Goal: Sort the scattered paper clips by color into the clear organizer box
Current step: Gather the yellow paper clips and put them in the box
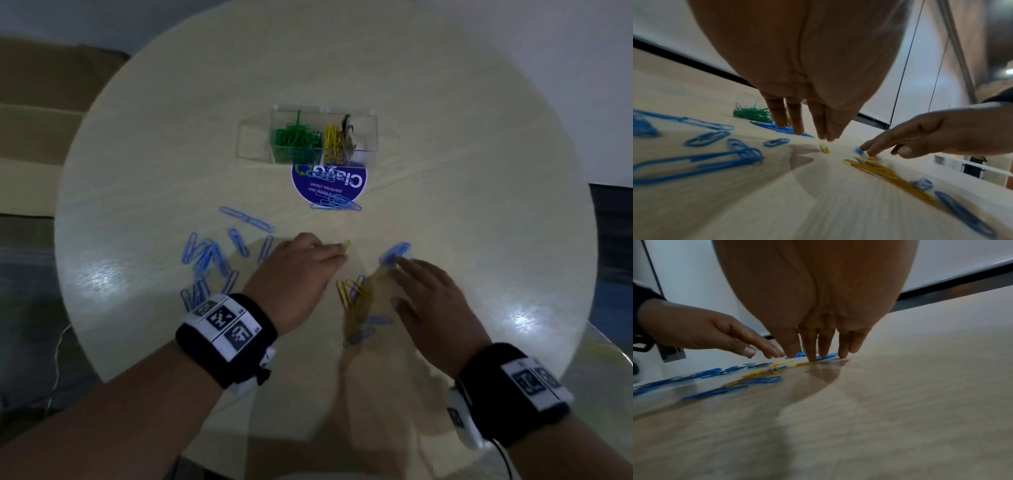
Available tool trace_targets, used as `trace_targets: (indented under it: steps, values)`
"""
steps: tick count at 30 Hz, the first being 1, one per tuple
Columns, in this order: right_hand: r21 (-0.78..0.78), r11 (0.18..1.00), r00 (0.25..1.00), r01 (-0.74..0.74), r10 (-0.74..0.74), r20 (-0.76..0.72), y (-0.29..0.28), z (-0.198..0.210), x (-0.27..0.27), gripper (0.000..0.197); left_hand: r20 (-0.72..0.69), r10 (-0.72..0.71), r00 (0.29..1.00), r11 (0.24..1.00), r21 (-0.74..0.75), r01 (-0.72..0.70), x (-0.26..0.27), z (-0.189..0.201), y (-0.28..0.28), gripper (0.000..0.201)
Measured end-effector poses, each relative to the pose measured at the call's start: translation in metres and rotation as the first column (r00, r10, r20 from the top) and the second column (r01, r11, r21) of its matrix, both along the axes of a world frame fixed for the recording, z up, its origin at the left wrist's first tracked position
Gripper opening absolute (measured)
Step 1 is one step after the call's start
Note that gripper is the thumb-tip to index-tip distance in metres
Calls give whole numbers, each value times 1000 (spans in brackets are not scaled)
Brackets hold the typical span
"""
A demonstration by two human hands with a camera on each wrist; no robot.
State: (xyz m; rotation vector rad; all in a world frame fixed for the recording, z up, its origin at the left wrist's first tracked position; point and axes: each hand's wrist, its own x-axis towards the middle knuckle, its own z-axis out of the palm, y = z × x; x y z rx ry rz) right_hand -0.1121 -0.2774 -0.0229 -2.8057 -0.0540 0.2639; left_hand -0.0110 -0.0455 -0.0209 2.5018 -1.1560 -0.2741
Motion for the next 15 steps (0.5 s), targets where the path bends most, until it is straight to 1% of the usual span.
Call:
trace_targets:
  steps: [2,3,5,6,8,10,12,14,15]
  values:
    - [-7,999,999,43,-42,13,-2,-4,4,42,64,9,998,1000,8,-10,5,-1,1,35]
    - [-7,998,998,58,-58,16,-1,-6,8,44,63,24,998,1000,6,-25,6,-3,2,32]
    - [11,997,996,80,-80,45,-1,-9,19,46,9,65,998,998,-10,-65,7,-4,2,26]
    - [32,995,992,96,-98,74,-3,-9,24,44,-28,108,994,994,-10,-109,6,-3,-1,24]
    - [88,985,972,150,-163,167,-5,-7,30,37,-72,225,972,974,26,-223,4,-1,-10,23]
    - [125,976,954,177,-202,224,-6,-2,30,30,-90,291,953,955,85,-284,2,-2,-22,24]
    - [100,989,971,104,-123,206,-3,-2,29,26,-120,306,945,950,98,-295,1,-4,-29,17]
    - [37,999,993,28,-32,111,1,-5,28,24,-179,324,929,946,70,-316,3,-3,-32,9]
    - [7,1000,998,21,-21,65,2,-7,29,20,-195,327,925,945,65,-320,4,-3,-33,8]
